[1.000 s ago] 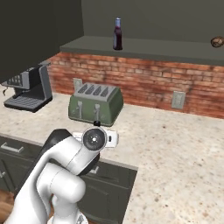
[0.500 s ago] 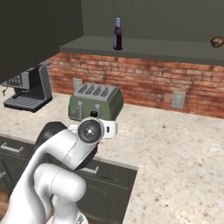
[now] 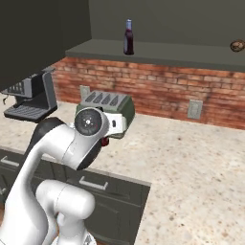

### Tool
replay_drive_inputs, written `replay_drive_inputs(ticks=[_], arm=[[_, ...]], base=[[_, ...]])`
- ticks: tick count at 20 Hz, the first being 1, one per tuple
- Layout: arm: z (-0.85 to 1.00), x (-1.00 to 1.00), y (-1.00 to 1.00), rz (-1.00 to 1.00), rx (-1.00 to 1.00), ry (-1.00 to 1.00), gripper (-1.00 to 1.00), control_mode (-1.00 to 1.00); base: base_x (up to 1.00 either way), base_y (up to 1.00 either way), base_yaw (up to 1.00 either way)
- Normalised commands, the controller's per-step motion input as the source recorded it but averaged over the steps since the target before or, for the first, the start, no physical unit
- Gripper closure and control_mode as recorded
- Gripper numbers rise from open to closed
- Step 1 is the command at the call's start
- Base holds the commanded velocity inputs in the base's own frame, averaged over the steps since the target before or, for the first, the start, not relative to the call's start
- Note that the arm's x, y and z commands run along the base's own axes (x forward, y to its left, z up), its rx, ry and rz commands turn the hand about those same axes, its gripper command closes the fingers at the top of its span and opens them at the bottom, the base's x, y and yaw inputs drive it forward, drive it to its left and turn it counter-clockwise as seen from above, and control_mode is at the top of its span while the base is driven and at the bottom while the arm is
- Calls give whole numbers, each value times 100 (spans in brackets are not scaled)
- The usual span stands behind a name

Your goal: Pick the condiment bottle and condiment bottle from the counter and place them in the cabinet.

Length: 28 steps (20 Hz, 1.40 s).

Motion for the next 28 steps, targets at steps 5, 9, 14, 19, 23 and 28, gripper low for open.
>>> replay_drive_inputs(ticks=[5, 9, 14, 19, 23, 28], arm=[[43, 0, -3, 0, -2, -1, 100, -100], [37, -2, -8, 1, 0, -4, 100, -100], [32, 0, -13, 1, 0, -3, 100, -100], [38, 0, -11, 0, 0, -4, 100, -100], [38, 0, -9, 0, 0, -3, 100, -100], [37, 0, -5, 0, 0, -4, 100, -100]], base=[[0, 0, 0], [0, 0, 0], [0, 0, 0], [0, 0, 0], [0, 0, 0], [0, 0, 0]])
